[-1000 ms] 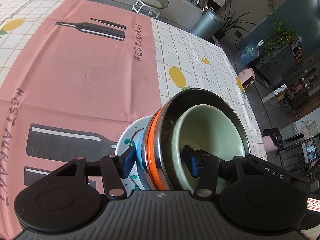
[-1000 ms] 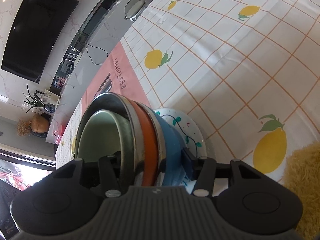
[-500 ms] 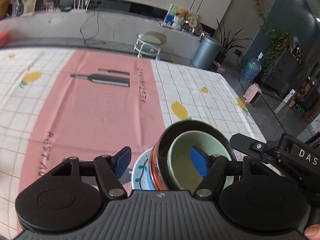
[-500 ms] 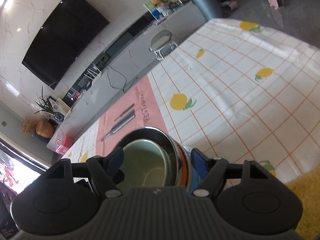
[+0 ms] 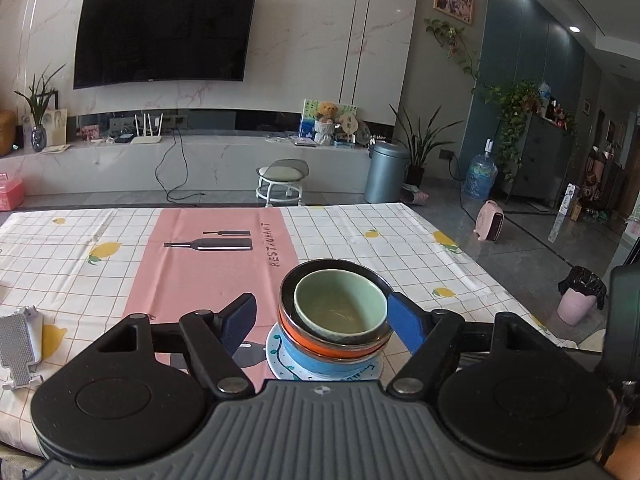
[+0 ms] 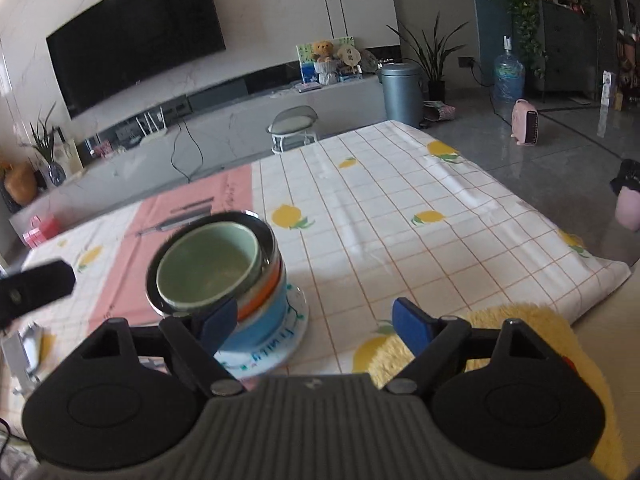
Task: Organize plates and bowls
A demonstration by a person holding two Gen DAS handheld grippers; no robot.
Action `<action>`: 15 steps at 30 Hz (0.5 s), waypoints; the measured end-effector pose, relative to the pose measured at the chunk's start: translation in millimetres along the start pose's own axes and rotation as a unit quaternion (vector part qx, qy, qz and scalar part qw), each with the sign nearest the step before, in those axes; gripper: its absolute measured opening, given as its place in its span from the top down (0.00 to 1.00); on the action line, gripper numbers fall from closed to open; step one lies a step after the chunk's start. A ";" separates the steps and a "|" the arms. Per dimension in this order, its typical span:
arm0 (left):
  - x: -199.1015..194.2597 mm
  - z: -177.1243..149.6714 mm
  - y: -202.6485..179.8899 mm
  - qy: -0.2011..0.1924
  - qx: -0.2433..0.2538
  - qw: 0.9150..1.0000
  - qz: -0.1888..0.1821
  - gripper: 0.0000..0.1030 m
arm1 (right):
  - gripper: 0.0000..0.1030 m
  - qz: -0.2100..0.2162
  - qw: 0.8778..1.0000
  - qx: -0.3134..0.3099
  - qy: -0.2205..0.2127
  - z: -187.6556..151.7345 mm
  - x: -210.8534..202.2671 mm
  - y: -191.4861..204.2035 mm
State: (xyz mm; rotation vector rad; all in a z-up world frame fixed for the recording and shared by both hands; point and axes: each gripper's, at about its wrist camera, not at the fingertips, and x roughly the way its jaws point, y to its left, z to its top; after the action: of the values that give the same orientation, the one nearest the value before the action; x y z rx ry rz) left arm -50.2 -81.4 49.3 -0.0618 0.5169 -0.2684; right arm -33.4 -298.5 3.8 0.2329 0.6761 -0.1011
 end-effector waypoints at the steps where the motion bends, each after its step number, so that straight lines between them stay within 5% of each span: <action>1: -0.6 -2.9 -1.5 0.001 0.001 1.000 0.008 0.15 | 0.20 -0.001 1.000 -0.013 0.001 -5.9 -1.1 3.5; 6: 7.9 -18.2 -1.8 0.018 0.005 0.998 0.055 0.15 | 0.20 0.042 0.999 -0.034 0.002 -25.9 -13.9 20.9; 15: 8.0 -25.3 -2.5 0.030 0.011 0.997 0.069 0.15 | 0.20 0.031 0.997 -0.075 0.005 -34.3 -17.2 44.4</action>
State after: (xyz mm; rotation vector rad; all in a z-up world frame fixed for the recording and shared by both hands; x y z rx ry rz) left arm -56.7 -85.7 23.8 0.0045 0.5750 -0.1405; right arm -60.1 -246.7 -3.3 0.1101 0.6816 0.0110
